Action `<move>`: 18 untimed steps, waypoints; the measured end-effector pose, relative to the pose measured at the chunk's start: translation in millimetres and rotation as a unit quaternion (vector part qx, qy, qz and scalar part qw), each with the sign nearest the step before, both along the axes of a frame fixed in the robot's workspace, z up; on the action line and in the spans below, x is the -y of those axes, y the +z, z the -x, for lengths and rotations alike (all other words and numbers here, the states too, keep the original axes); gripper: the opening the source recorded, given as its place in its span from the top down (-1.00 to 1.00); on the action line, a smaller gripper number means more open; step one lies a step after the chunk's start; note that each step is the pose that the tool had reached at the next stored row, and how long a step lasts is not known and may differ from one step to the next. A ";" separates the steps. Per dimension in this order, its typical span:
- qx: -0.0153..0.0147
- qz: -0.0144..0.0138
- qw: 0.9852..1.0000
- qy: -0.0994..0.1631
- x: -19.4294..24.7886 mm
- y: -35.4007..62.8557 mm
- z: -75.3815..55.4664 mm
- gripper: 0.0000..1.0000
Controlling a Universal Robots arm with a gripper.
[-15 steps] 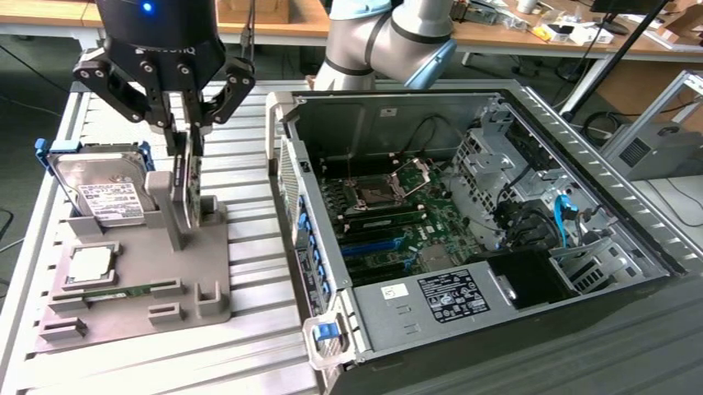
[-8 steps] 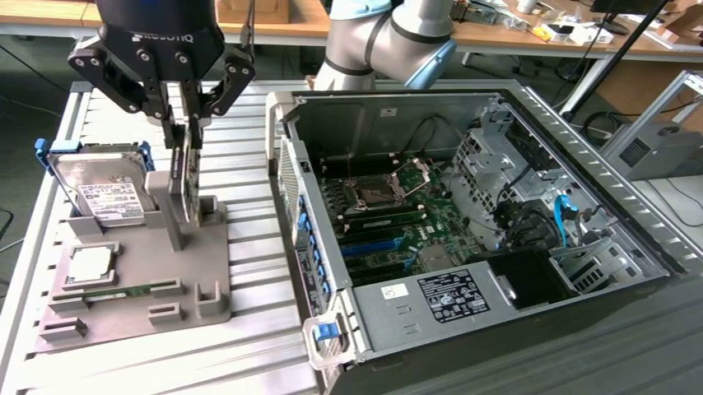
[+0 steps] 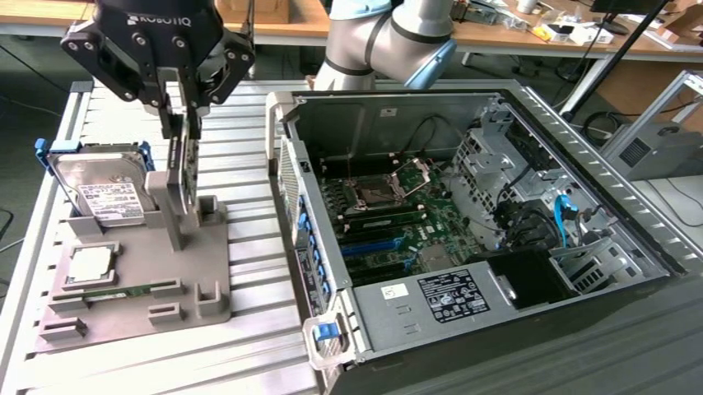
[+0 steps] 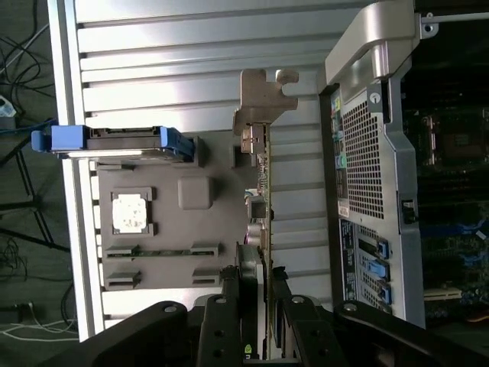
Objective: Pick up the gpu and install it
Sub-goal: 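Pick up the gpu and move the gpu toward the slot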
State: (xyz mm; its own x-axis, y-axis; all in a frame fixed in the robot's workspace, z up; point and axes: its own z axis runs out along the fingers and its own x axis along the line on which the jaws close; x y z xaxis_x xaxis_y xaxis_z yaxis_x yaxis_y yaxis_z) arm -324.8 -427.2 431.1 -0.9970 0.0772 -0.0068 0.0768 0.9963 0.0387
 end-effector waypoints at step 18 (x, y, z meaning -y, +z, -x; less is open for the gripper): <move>0.000 0.000 1.000 0.000 0.0 29.3 0.0 0.47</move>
State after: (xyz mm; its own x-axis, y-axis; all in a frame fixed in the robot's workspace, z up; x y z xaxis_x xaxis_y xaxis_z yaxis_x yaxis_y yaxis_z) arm -324.8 -427.2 460.4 -0.9970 0.0772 -0.0068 0.0769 0.9963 0.0388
